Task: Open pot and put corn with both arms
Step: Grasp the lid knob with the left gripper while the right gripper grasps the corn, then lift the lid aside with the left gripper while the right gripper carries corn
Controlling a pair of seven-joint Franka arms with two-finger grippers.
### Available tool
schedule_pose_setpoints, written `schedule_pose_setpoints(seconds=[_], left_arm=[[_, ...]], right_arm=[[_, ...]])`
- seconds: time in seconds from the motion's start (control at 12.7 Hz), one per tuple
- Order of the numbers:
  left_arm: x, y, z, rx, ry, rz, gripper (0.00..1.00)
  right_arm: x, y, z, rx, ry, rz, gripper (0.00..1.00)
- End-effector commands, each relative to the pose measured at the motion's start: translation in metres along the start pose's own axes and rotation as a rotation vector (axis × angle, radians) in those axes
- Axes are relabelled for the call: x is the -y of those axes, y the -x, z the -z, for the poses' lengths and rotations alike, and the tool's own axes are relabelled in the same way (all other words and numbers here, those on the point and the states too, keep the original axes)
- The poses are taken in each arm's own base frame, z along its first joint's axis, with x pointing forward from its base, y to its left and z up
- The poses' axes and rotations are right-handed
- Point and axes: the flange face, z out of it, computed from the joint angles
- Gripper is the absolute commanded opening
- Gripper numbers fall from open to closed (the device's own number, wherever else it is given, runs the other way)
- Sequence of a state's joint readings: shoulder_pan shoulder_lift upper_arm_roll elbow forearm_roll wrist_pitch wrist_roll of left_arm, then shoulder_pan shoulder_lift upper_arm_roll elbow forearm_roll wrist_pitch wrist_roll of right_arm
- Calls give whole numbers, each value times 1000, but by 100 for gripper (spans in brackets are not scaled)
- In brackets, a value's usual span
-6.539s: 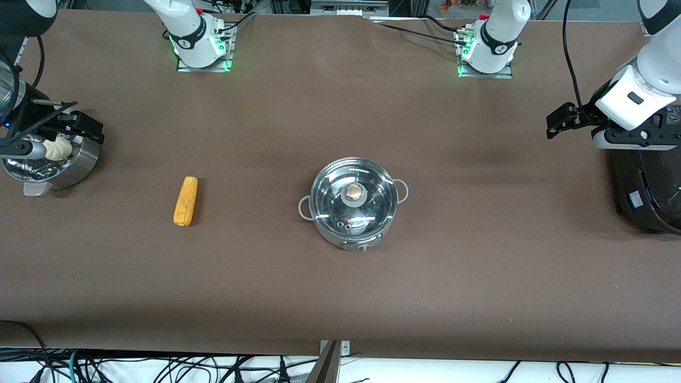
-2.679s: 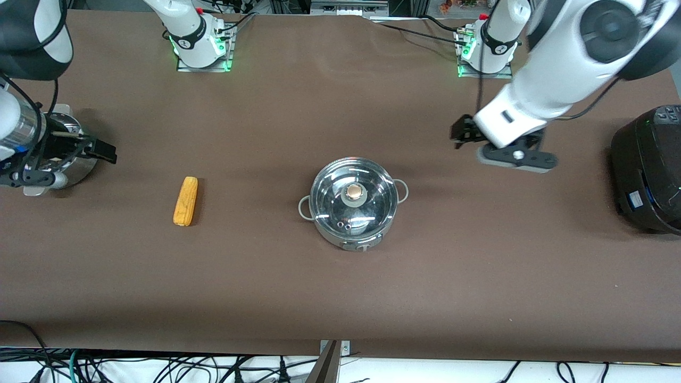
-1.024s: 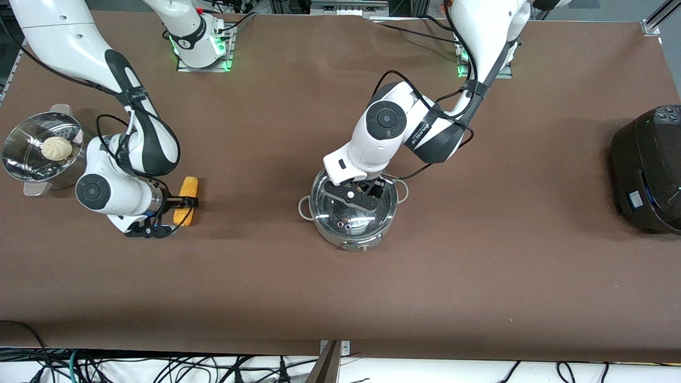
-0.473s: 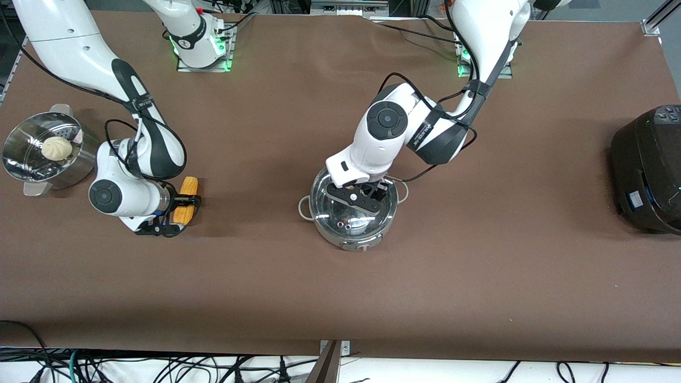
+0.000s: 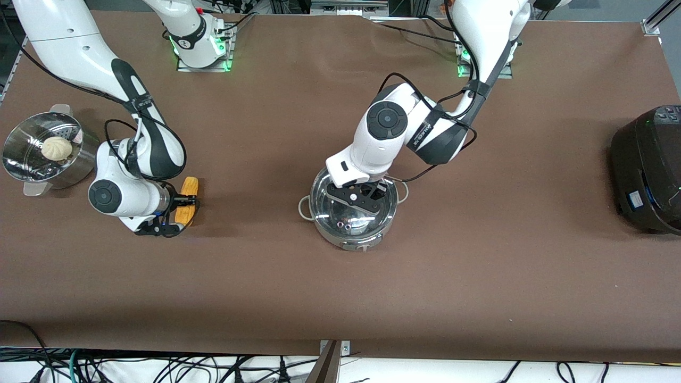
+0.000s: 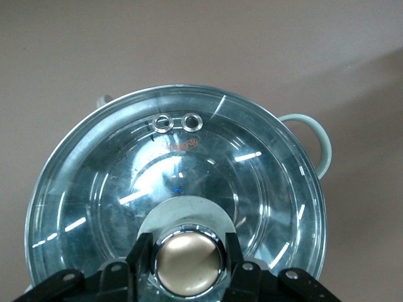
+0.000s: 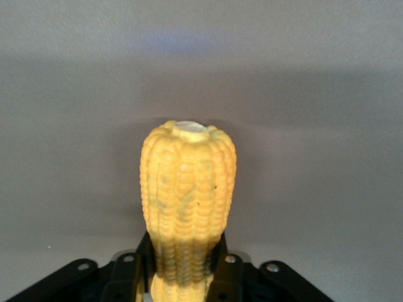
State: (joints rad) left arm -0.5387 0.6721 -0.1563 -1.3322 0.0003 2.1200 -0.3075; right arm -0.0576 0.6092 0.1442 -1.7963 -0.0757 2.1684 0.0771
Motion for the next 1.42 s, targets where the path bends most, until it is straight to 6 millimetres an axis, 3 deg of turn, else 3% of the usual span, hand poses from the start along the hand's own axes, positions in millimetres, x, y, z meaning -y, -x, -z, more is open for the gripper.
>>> schedule_pose_setpoints(seconds=[0.0,0.24,0.63,0.79,0.95,1.02,1.18,1.34], left_arm=[[-7,-3,4,-13,-12,-10,26],[-10,-3,14,-17,1,-1,15],[-11,-1,45,-15,7,104,12],[-5,1,57,5,9,145,12],[8,6,92,20,-12,156,13],[28,9,105,61,-29,174,14],[42,15,133,74,-41,193,14],[81,20,160,107,-60,220,14]], right_arm=[[-1,-3,39,-18,7,6,10],[-4,-6,105,-61,20,5,10],[-13,2,204,-35,38,-11,11],[-15,9,234,-13,37,-17,11],[-12,14,259,-13,31,-17,11],[0,15,268,-21,19,-8,11],[48,20,279,-39,-21,23,12],[107,27,290,-67,-57,0,12]])
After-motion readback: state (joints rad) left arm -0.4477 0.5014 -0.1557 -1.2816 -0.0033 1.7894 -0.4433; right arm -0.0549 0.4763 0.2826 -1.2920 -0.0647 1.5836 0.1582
